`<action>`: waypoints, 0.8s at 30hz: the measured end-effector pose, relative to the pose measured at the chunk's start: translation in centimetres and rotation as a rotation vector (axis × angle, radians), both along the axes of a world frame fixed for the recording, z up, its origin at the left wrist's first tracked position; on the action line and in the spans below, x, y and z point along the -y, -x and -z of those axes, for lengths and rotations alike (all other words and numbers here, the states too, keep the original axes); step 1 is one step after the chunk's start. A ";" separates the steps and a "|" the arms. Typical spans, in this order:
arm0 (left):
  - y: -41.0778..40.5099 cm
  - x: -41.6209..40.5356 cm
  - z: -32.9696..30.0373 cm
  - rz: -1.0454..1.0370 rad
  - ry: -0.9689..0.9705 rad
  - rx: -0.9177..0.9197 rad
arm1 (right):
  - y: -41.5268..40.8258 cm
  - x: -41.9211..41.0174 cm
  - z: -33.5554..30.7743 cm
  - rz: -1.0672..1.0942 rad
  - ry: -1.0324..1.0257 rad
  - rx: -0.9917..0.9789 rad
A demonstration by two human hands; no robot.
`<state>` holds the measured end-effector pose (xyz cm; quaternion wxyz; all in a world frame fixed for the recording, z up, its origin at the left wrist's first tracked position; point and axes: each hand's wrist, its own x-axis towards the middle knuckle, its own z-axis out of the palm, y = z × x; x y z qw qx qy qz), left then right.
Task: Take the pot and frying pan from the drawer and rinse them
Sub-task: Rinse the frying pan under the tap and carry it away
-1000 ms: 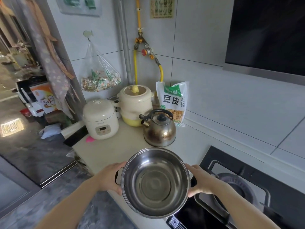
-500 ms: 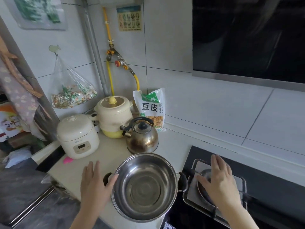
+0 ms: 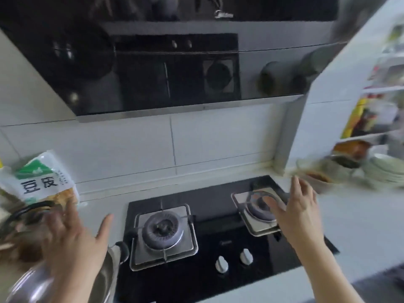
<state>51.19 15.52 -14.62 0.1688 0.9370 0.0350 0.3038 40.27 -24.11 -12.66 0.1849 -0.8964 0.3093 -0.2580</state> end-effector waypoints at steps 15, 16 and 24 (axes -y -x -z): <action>17.6 40.9 -0.1 0.698 0.032 0.025 | 38.9 23.6 -2.5 0.652 0.097 -0.018; 18.9 43.2 -0.1 0.739 0.029 0.029 | 40.9 24.5 -2.6 0.688 0.099 -0.024; 26.2 61.0 -0.1 1.032 -0.018 0.003 | 53.0 31.7 -1.4 0.957 0.102 -0.036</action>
